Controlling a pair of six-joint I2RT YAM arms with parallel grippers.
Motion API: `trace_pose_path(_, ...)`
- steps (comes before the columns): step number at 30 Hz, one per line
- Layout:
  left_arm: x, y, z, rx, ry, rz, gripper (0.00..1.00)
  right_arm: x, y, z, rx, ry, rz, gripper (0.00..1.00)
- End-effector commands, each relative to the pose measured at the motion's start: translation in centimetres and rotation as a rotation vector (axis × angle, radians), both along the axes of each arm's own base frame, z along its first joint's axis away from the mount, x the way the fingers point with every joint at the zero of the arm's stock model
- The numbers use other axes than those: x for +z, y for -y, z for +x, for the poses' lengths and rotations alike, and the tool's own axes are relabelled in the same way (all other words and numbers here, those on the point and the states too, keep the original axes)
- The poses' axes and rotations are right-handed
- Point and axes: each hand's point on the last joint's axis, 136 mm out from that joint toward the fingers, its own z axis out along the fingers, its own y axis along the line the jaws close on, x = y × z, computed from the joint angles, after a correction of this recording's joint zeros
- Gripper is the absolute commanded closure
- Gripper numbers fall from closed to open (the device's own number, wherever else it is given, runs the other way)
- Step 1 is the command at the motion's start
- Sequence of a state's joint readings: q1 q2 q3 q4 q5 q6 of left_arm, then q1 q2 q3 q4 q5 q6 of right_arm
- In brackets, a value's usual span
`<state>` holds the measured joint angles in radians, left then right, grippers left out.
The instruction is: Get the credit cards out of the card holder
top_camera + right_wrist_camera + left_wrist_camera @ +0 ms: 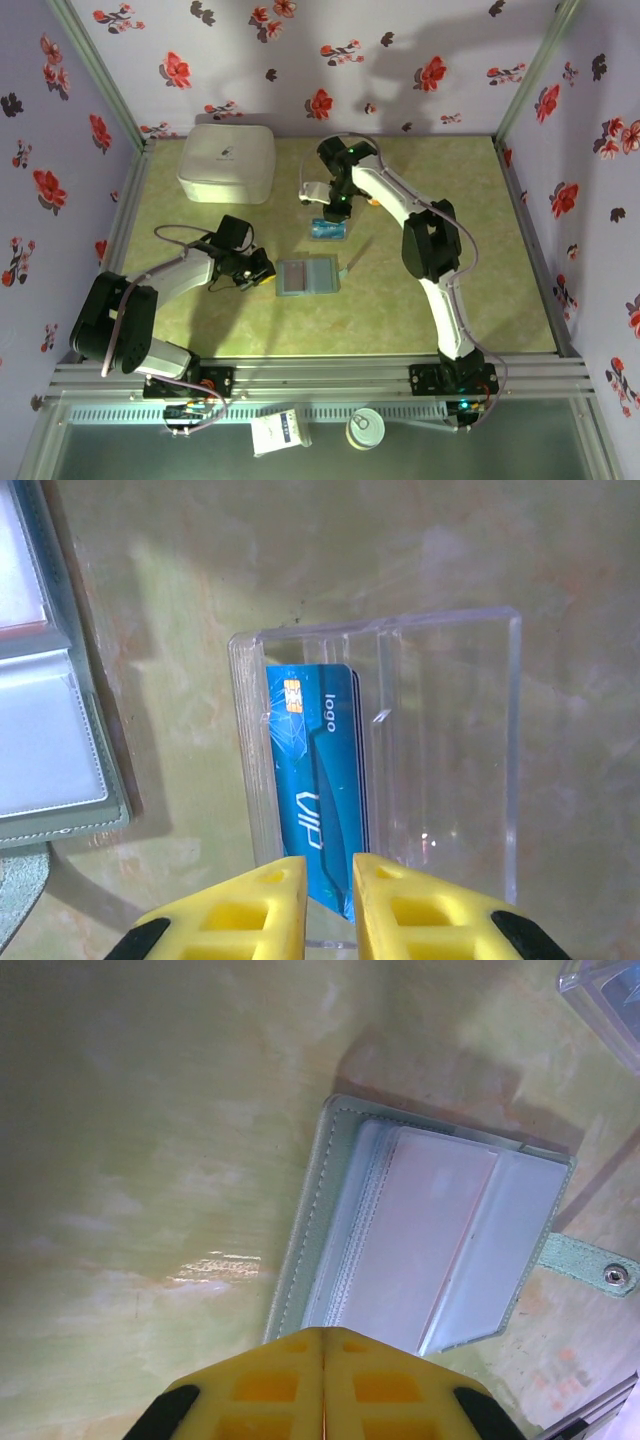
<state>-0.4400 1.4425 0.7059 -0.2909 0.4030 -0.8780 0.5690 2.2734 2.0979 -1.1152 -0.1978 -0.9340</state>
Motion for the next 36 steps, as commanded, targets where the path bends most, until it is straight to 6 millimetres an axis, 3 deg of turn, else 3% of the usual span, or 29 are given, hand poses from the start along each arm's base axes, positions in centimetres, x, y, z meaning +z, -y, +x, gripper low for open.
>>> trace_pose_path(1,0.1,-0.1,0.3,-0.014,0.004,0.009,0.93,3.2,-0.2,0.5,-0.092,0.054,0.077,0.81)
trace_pose_path(8,0.3,0.3,0.6,-0.015,0.011,-0.008,0.93,4.7,-1.1,0.1,-0.343,0.067,0.235,0.8)
trace_pose_path(16,0.0,1.5,0.5,-0.031,0.015,-0.02,0.93,4.8,-2.7,-3.1,-0.637,-0.047,0.447,0.79)
trace_pose_path(21,-0.9,2.1,0.3,-0.045,0.007,0.0,0.94,3.6,-3.1,-4.8,-0.883,-0.17,0.543,0.81)
trace_pose_path(27,-1.8,2.1,0.0,-0.058,-0.001,0.04,0.94,2.0,-4.7,-7.9,-1.032,-0.317,0.589,0.82)
trace_pose_path(36,-0.9,1.7,0.1,-0.046,0.032,0.051,0.94,-0.6,-5.7,-11.0,-1.22,-0.564,0.6,0.84)
